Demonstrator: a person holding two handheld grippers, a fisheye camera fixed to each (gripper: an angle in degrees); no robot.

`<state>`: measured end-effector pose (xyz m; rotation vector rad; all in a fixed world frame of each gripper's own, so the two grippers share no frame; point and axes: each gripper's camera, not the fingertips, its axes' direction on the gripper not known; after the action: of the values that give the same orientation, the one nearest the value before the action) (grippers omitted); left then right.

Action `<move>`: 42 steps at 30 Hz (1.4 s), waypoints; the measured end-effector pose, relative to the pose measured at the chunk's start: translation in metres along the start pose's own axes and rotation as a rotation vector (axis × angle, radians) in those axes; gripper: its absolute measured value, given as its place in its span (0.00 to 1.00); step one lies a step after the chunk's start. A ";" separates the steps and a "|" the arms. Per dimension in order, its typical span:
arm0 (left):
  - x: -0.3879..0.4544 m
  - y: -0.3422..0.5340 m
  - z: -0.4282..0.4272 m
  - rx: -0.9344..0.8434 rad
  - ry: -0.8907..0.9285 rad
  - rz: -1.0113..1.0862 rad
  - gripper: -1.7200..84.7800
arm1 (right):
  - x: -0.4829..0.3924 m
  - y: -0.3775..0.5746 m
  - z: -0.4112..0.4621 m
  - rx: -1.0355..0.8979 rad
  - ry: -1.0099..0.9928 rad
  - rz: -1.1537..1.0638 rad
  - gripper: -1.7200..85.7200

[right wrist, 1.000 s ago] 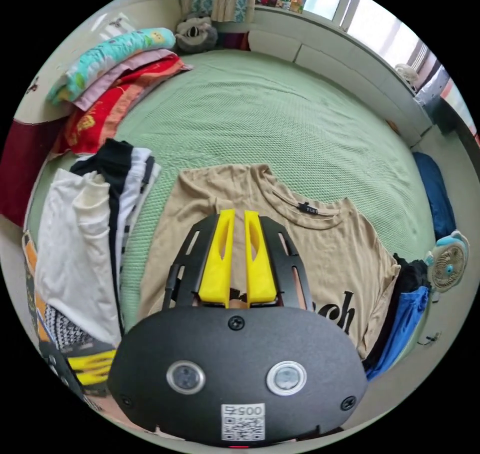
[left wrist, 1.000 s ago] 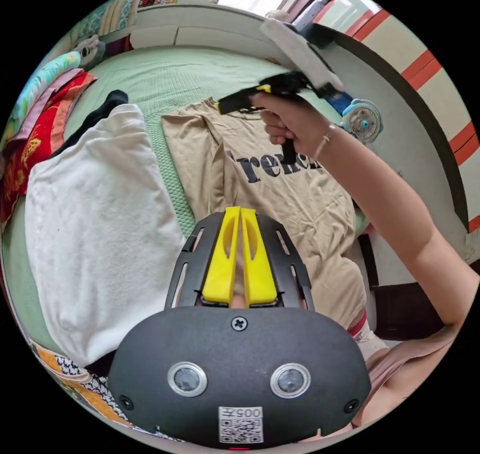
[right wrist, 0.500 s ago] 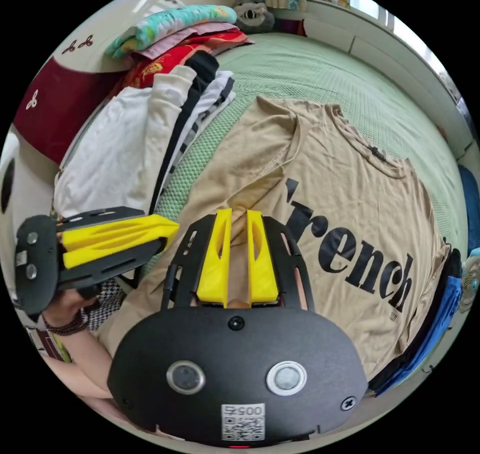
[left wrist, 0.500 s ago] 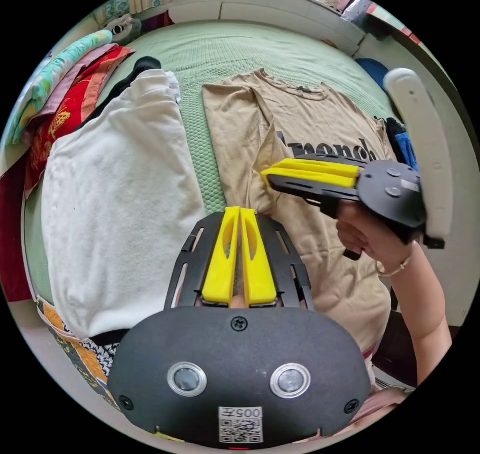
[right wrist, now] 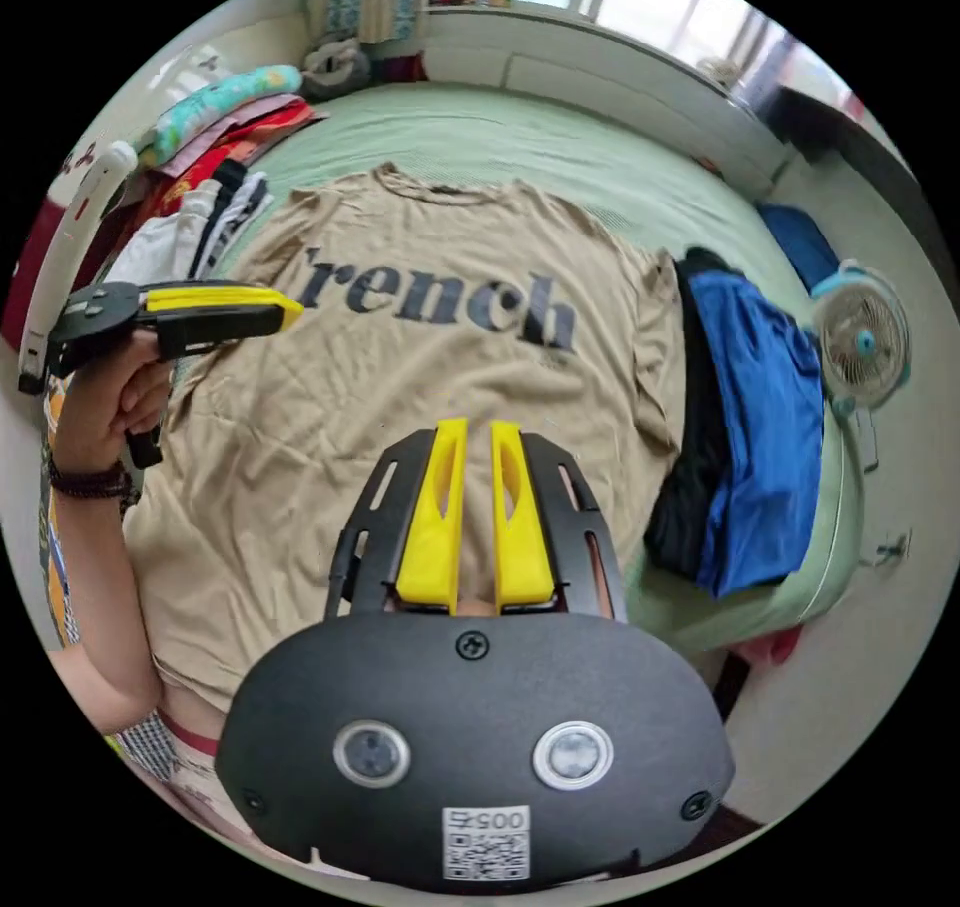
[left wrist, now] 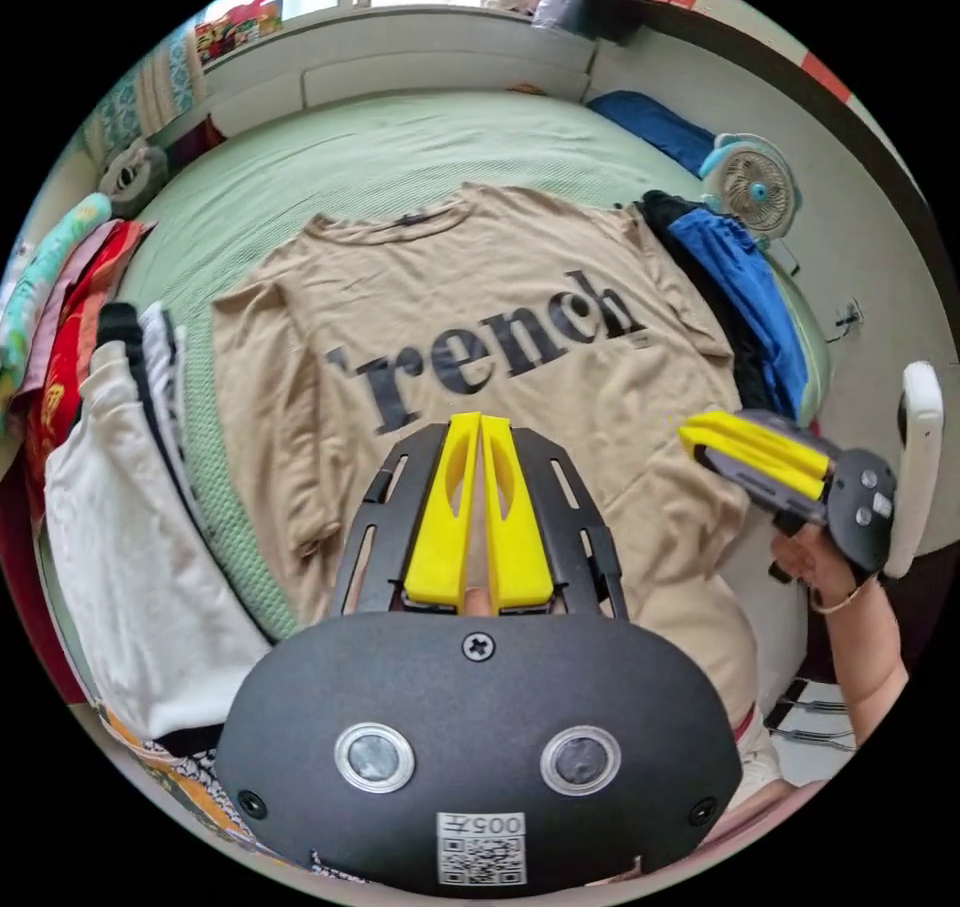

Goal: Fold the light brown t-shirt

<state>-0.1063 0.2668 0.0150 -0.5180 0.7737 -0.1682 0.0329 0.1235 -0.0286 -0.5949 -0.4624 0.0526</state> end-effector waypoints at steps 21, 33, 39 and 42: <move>0.047 -0.039 0.086 -0.024 0.023 -0.008 0.01 | 0.087 0.083 -0.009 0.085 -0.140 0.063 0.02; 0.041 -0.044 0.104 -0.016 0.026 -0.004 0.01 | 0.165 -0.070 0.012 0.118 0.177 0.215 0.11; 0.039 -0.047 0.112 -0.020 0.011 -0.002 0.01 | 0.190 -0.098 0.049 0.036 0.215 0.350 0.08; 0.037 -0.048 0.115 -0.020 0.023 -0.011 0.01 | 0.188 -0.094 0.037 0.096 0.224 0.385 0.04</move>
<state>0.0024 0.2578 0.0849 -0.5407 0.7953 -0.1771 0.1776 0.0986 0.1265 -0.5814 -0.1222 0.3693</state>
